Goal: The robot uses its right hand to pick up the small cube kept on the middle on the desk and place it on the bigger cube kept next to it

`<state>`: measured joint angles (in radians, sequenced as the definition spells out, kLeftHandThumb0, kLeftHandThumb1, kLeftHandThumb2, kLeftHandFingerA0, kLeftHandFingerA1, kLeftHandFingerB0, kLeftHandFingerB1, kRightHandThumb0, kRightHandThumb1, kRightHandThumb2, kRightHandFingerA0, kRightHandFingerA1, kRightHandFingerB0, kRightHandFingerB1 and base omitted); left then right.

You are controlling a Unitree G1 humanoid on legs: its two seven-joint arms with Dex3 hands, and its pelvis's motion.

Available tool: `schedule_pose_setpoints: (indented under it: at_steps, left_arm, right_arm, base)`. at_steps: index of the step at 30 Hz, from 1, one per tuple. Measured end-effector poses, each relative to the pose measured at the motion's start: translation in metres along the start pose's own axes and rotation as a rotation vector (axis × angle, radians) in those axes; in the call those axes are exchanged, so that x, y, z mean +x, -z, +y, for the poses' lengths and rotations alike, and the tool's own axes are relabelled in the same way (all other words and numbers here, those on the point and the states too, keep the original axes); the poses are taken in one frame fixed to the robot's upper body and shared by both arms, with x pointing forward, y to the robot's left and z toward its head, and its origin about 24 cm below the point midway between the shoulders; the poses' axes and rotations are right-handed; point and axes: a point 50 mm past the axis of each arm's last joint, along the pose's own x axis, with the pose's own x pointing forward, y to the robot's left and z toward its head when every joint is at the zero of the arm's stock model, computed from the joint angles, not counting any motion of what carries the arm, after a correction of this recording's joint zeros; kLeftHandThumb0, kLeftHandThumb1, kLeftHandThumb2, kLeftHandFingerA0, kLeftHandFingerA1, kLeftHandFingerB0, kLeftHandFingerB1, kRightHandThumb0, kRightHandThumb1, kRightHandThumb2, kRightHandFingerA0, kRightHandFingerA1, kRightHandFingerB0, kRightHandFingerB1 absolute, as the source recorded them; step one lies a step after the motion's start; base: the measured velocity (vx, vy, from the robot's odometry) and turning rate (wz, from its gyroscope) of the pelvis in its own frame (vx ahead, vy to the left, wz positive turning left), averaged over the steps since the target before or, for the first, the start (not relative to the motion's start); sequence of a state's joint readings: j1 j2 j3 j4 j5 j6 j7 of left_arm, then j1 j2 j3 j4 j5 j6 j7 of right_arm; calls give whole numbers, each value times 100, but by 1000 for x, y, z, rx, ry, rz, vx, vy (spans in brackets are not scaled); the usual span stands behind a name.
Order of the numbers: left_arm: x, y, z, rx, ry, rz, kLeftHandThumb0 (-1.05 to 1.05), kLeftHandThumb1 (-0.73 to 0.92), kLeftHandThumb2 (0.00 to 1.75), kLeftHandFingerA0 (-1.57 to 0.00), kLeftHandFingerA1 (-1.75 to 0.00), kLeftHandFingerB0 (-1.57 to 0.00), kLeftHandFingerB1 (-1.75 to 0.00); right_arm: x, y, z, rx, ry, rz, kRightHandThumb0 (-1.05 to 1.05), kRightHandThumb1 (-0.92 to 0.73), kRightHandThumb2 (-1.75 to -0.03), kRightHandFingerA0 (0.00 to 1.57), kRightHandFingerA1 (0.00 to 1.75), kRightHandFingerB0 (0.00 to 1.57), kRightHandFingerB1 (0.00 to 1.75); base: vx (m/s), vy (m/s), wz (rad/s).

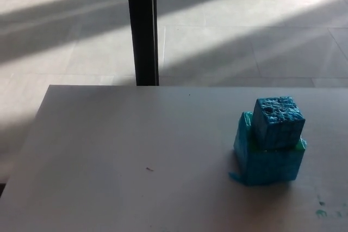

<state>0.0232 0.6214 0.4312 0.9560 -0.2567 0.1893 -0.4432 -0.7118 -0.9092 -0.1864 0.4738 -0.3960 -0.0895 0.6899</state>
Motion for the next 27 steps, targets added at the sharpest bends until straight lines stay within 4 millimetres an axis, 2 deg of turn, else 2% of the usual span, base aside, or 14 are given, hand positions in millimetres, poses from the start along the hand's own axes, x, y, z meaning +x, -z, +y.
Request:
schedule_pose_setpoints:
  at_steps: [5, 6, 11, 12, 13, 14, 15, 16, 18, 22, 23, 24, 25, 27]
  left_arm:
    - [0, 0, 0, -2, 0, -1, -88, 69, 77, -34, -49, -25, -40]
    - [0, 0, 0, -2, 1, -1, -83, 82, 64, -38, -45, -29, -35]
    - [0, 0, 0, -2, 1, 0, -84, 80, 64, -41, -48, -33, -37]
    - [0, 0, 0, -3, 1, 0, -84, 81, 65, -40, -47, -32, -36]
    - [0, 0, 0, -3, 1, 0, -84, 82, 65, -41, -46, -31, -36]
    - [0, 0, -1, -3, 1, 0, -84, 82, 66, -39, -45, -30, -36]
    - [0, 1, -1, -3, 1, 1, -85, 81, 62, -39, -44, -30, -34]
    - [0, 1, -1, -3, 1, 1, -90, 69, 78, -35, -48, -25, -40]
    - [0, 0, -1, -3, 2, 0, -84, 82, 65, -40, -46, -31, -36]
    - [0, 0, -1, -3, 2, 0, -85, 82, 65, -40, -47, -31, -36]
    - [0, 0, -1, -3, 2, 0, -91, 68, 79, -33, -49, -25, -40]
    - [0, 0, -1, -3, 2, 0, -85, 80, 64, -36, -45, -29, -36]
    - [0, 0, -1, -4, 2, 0, -89, 69, 75, -35, -48, -26, -39]
    - [0, 1, -1, -4, 2, 1, -84, 82, 65, -37, -43, -29, -35]
  right_arm:
    - [-15, 35, 11, 86, 51, 93, -48, -65, -61, 15, 46, 29, 31]
    - [-19, 43, 14, 103, 69, 115, -58, -52, -84, 12, 62, 21, 49]
    - [-37, 75, 33, 176, 107, 207, -69, -54, -88, 12, 73, 21, 60]
    - [-39, 80, 37, 188, 110, 223, -70, -71, -58, 4, 93, 23, 62]
    - [-43, 87, 44, 206, 112, 249, -73, -67, -60, 7, 95, 26, 64]
    - [-46, 93, 48, 217, 113, 268, -67, -50, -97, 13, 72, 31, 68]
    - [-49, 99, 53, 231, 113, 290, -71, -53, -99, 12, 73, 30, 70]
    - [-50, 101, 55, 235, 114, 297, -73, -68, -58, 8, 110, 26, 78]
    - [-58, 114, 67, 271, 119, 348, -68, -75, -56, 0, 106, 21, 83]
    - [-74, 137, 93, 351, 140, 439, -67, -72, -56, 0, 104, 22, 78]
    - [-78, 141, 99, 371, 146, 460, -66, -69, -53, 0, 109, 29, 85]
    - [-81, 145, 103, 387, 152, 476, -58, -46, -97, 6, 67, 36, 74]
    - [-84, 148, 108, 409, 161, 491, -63, -69, -55, 3, 107, 26, 79]
    - [-94, 157, 125, 478, 185, 535, -65, -67, -56, 7, 105, 29, 80]
  base:
    - [0, 0, 0]
    - [0, 0, 0]
    - [0, 0, 0]
    - [0, 0, 0]
    - [0, 0, 0]
    - [0, 0, 0]
    - [0, 0, 0]
    - [0, 0, 0]
    - [0, 0, 0]
    - [0, 0, 0]
    - [0, 0, 0]
    - [0, 0, 0]
    - [0, 0, 0]
    - [0, 0, 0]
